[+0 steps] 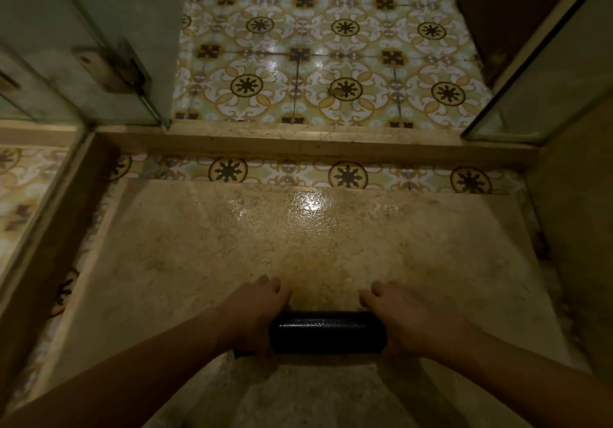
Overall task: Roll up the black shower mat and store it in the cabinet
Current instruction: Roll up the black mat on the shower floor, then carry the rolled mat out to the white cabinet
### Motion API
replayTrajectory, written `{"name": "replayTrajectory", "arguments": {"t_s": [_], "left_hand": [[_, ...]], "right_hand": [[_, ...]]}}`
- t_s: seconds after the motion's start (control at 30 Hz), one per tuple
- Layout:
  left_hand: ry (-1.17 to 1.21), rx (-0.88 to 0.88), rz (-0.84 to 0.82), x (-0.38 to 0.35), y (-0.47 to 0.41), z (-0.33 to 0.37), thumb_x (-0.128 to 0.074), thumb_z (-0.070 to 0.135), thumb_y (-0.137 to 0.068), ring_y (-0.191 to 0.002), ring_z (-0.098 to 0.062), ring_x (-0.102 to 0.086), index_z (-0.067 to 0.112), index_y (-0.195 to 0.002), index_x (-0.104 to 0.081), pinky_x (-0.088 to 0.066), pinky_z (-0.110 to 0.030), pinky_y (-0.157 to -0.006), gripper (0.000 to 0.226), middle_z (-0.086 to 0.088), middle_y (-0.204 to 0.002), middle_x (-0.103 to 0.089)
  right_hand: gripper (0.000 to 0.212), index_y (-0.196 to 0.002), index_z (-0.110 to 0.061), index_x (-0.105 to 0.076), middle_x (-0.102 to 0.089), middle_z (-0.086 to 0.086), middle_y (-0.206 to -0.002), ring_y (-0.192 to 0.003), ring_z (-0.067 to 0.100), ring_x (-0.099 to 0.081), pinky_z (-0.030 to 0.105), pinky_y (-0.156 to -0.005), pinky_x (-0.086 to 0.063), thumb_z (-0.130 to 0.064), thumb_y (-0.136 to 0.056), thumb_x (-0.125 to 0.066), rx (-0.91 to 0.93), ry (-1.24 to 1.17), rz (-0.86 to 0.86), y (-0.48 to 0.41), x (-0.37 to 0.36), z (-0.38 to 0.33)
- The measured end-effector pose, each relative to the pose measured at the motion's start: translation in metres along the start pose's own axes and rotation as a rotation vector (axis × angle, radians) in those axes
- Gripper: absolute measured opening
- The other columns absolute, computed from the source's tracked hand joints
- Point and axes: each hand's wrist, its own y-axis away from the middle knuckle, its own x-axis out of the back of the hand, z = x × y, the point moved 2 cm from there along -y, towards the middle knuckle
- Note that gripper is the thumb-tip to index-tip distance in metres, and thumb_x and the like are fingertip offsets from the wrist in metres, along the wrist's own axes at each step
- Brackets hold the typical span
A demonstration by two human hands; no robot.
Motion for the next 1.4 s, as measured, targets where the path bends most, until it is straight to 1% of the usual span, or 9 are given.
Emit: {"name": "replayTrajectory", "arguments": {"t_s": [0.13, 0.3, 0.43, 0.63, 0.8, 0.93, 1.0, 1.27, 1.4], "left_hand": [[0.071, -0.005, 0.021, -0.014, 0.01, 0.0, -0.072, 0.062, -0.065, -0.097, -0.014, -0.04, 0.025, -0.119, -0.037, -0.045, -0.033, -0.084, 0.075, 0.001, -0.116, -0.043], [0.092, 0.014, -0.047, -0.035, 0.022, 0.013, -0.068, 0.053, -0.07, -0.103, -0.023, -0.049, 0.022, -0.13, -0.026, -0.038, -0.037, -0.09, 0.08, -0.004, -0.122, -0.048], [0.074, 0.026, -0.009, 0.0, 0.025, 0.005, -0.069, 0.047, -0.071, -0.105, -0.024, -0.049, 0.024, -0.131, -0.033, -0.043, -0.036, -0.089, 0.073, -0.005, -0.12, -0.049], [0.084, 0.034, 0.129, 0.134, 0.05, -0.018, -0.071, 0.034, -0.072, -0.09, -0.019, -0.06, 0.032, -0.121, -0.05, -0.053, -0.032, -0.072, 0.053, 0.002, -0.106, -0.058], [-0.071, 0.079, 0.143, 0.253, 0.12, -0.012, -0.071, 0.034, -0.075, -0.085, -0.022, -0.063, 0.031, -0.123, -0.044, -0.051, -0.033, -0.064, 0.055, 0.001, -0.102, -0.063], [-0.13, 0.057, 0.16, 0.35, 0.2, 0.0, -0.07, 0.036, -0.074, -0.085, -0.023, -0.063, 0.031, -0.125, -0.039, -0.049, -0.034, -0.064, 0.06, 0.001, -0.102, -0.062], [-0.165, 0.052, 0.198, 0.4, 0.242, 0.005, -0.07, 0.037, -0.073, -0.087, -0.023, -0.063, 0.032, -0.123, -0.039, -0.042, -0.033, -0.062, 0.059, 0.002, -0.104, -0.063], [-0.04, 0.116, 0.204, 0.583, 0.382, 0.015, -0.069, 0.036, -0.065, -0.09, -0.026, -0.065, 0.034, -0.118, -0.046, -0.055, -0.037, -0.068, 0.058, 0.002, -0.101, -0.067], [-0.065, 0.124, 0.344, 0.65, 0.423, 0.017, -0.072, 0.033, -0.071, -0.087, -0.025, -0.064, 0.03, -0.117, -0.046, -0.052, -0.035, -0.068, 0.053, 0.0, -0.1, -0.066]], "right_hand": [[0.052, -0.106, -0.023, -0.049, -0.046, 0.001, -0.105, -0.089, 0.016, -0.042, 0.03, -0.069, -0.036, -0.052, -0.066, -0.067, -0.021, -0.015, 0.033, 0.002, -0.015, 0.001], [0.054, -0.1, -0.032, -0.034, -0.044, -0.004, -0.101, -0.09, 0.018, -0.045, 0.032, -0.072, -0.043, -0.045, -0.056, -0.063, -0.084, -0.204, -0.02, 0.019, -0.045, -0.006], [0.063, -0.109, -0.027, -0.046, -0.048, 0.001, -0.104, -0.094, 0.023, -0.047, 0.037, -0.077, -0.047, -0.049, -0.053, -0.065, -0.102, -0.126, -0.008, 0.019, -0.017, -0.006], [0.05, -0.099, -0.022, -0.054, -0.061, 0.003, -0.091, -0.074, 0.024, -0.058, 0.028, -0.061, -0.034, -0.036, -0.056, -0.075, -0.216, -0.072, 0.23, 0.025, 0.116, -0.003], [0.059, -0.108, -0.029, -0.049, -0.061, -0.003, -0.087, -0.068, 0.017, -0.053, 0.027, -0.056, -0.039, -0.035, -0.057, -0.078, -0.284, -0.203, 0.085, 0.06, 0.238, -0.031], [0.062, -0.108, -0.03, -0.055, -0.058, -0.007, -0.085, -0.071, 0.016, -0.054, 0.025, -0.057, -0.042, -0.037, -0.052, -0.082, -0.299, -0.315, -0.021, 0.115, 0.347, -0.063], [0.057, -0.106, -0.03, -0.055, -0.063, -0.004, -0.087, -0.072, 0.018, -0.059, 0.027, -0.058, -0.045, -0.035, -0.054, -0.078, -0.343, -0.273, 0.052, 0.148, 0.402, -0.085], [0.047, -0.097, -0.024, -0.059, -0.066, 0.0, -0.079, -0.068, 0.022, -0.06, 0.029, -0.058, -0.032, -0.033, -0.054, -0.076, -0.428, 0.031, 0.275, 0.247, 0.615, -0.165], [0.056, -0.108, -0.021, -0.056, -0.064, 0.004, -0.083, -0.076, 0.026, -0.06, 0.037, -0.073, -0.044, -0.03, -0.057, -0.079, -0.432, 0.046, 0.393, 0.269, 0.695, -0.181]]}}
